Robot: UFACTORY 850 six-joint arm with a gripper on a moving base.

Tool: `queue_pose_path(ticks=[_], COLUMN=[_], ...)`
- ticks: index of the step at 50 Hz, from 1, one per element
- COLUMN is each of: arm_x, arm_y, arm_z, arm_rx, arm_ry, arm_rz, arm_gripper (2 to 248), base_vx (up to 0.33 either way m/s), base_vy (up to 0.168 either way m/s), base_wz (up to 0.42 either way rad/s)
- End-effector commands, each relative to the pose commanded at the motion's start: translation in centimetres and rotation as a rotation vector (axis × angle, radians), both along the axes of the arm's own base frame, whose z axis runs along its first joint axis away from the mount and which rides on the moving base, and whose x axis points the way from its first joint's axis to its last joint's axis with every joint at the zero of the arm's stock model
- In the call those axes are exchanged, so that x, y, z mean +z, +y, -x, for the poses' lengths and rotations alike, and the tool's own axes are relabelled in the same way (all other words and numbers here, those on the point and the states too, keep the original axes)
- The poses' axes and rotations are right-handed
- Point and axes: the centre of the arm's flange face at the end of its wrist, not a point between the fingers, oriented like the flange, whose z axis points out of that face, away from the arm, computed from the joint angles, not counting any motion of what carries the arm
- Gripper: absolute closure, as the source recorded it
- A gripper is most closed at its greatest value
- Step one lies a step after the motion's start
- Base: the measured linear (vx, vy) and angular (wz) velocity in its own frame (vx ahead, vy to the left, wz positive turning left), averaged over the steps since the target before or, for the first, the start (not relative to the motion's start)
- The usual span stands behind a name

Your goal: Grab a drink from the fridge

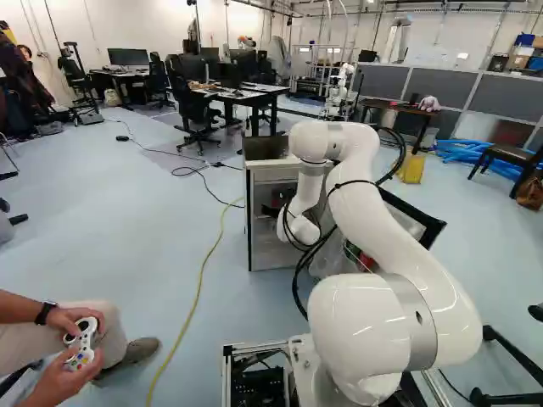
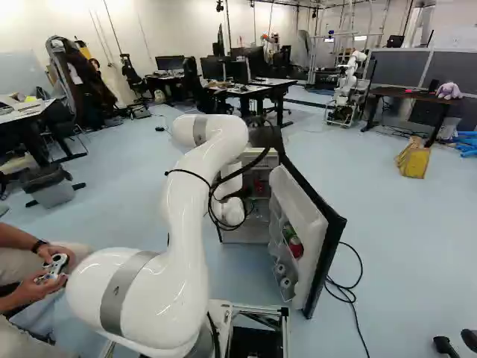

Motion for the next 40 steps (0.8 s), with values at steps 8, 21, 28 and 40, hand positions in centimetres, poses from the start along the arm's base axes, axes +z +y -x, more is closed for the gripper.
queue_pose_path(ticks=[8, 21, 28, 40], arm_x=[-0.1, -0.4, -0.5, -0.8], arm_y=[-0.1, -0.3, -0.4, -0.6], arm_z=[-0.5, -1.2, -1.6, -2.2], arm_rx=[-0.011, -0.03, -0.041, -0.066], arm_ry=[-0.007, -0.019, -0.025, -0.031], arm_rz=[0.001, 0.004, 0.005, 0.008], arm_gripper=[3, 3, 3, 3], base_vx=[0.0, 0.0, 0.0, 0.0], base_vy=[0.0, 0.0, 0.0, 0.0], base_wz=[0.0, 0.0, 0.0, 0.0])
